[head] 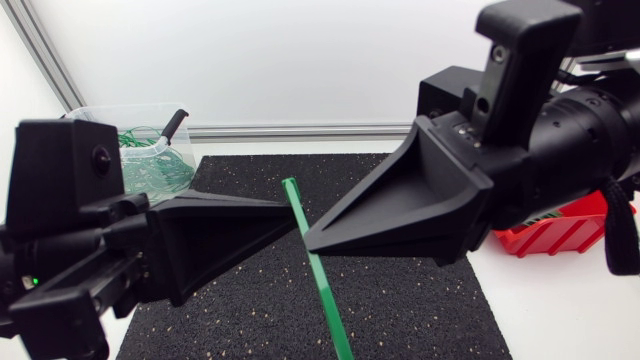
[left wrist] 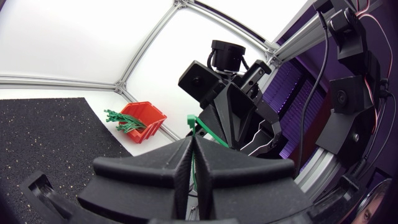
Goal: Take a green cable tie from the red box, thread the tail through the head to close it, then place it in the transparent bin on the left.
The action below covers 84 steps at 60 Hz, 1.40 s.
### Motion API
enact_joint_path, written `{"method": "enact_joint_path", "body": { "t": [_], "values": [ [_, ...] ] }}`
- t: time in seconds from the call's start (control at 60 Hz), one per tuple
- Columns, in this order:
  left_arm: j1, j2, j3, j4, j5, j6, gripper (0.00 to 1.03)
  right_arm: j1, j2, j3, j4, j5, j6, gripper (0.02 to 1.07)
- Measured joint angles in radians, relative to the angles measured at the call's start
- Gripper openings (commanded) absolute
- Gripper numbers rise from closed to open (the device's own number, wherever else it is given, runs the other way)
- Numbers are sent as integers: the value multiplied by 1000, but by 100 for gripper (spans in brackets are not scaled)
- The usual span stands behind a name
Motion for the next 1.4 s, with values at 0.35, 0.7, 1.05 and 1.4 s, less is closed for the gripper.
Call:
{"method": "enact_joint_path", "body": {
  "t": [0.35, 0.7, 1.05, 1.4],
  "values": [
    [4, 0, 0, 0, 0, 0, 4, 0, 0, -10, 3, 0, 0, 8],
    [-28, -5, 0, -18, -28, 0, 4, -5, 0, -10, 3, -7, 0, 8],
    [-101, -19, 0, -34, -157, 105, 4, -13, 2, -10, -4, -19, 0, 8],
    [-199, -50, -2, -32, -314, 261, 4, -22, 6, -9, -28, -24, 0, 8]
  ]
}}
